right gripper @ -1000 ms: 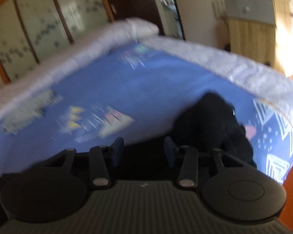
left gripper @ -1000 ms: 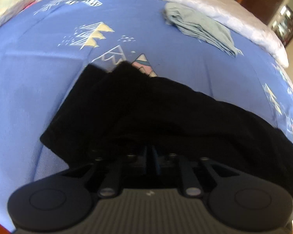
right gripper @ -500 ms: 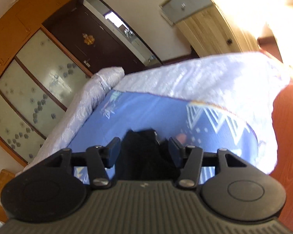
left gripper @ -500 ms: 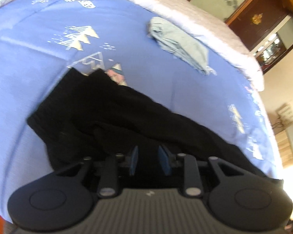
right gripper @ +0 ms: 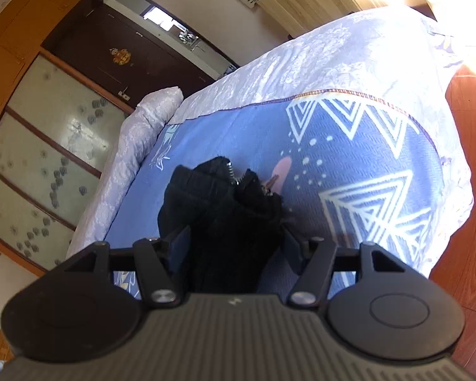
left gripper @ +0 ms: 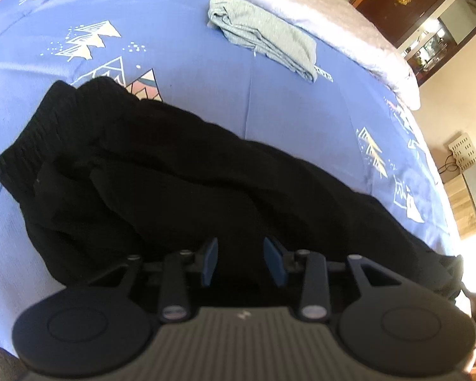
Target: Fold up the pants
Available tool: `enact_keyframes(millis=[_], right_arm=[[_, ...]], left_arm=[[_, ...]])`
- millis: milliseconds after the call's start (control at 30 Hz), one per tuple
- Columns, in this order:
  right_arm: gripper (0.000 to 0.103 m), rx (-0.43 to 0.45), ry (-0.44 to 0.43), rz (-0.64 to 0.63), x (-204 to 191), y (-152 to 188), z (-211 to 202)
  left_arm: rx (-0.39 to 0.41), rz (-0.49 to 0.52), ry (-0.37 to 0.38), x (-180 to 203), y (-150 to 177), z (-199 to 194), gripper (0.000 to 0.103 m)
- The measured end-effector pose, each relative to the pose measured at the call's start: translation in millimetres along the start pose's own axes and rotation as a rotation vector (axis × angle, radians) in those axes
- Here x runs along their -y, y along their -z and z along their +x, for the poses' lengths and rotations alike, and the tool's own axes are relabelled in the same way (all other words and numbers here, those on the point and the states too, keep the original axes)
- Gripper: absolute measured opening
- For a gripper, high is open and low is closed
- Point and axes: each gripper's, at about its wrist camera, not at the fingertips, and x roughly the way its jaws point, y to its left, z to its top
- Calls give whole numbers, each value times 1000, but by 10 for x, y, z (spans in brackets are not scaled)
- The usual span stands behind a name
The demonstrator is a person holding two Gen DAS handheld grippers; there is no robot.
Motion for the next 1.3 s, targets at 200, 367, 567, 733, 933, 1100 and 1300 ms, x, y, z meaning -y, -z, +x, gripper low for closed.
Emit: enact_keyframes(millis=[200, 367, 567, 733, 933, 1100, 1300], right_arm=[[27, 29, 20, -97, -306, 23, -18], [27, 44, -156, -333, -1175, 177, -280], [27, -123, -389, -752, -2329, 1153, -228], [27, -450, -322, -1139, -2559, 2621, 307], [67, -391, -351, -1334, -2510, 3083, 178], [67, -382, -438, -1061, -2421, 2388, -92], [48, -293, -289, -742, -1954, 1671, -182]], left_arm=[[15, -5, 0, -31, 8, -37, 34], [26, -6, 57, 17, -58, -68, 34], [20, 30, 145, 183, -27, -27, 38], [-43, 48, 154, 225, 137, 116, 38], [-76, 68, 170, 343, 167, 202, 38], [-67, 154, 214, 731, 29, 263, 38], [-46, 373, 209, 1526, 99, 519, 38]])
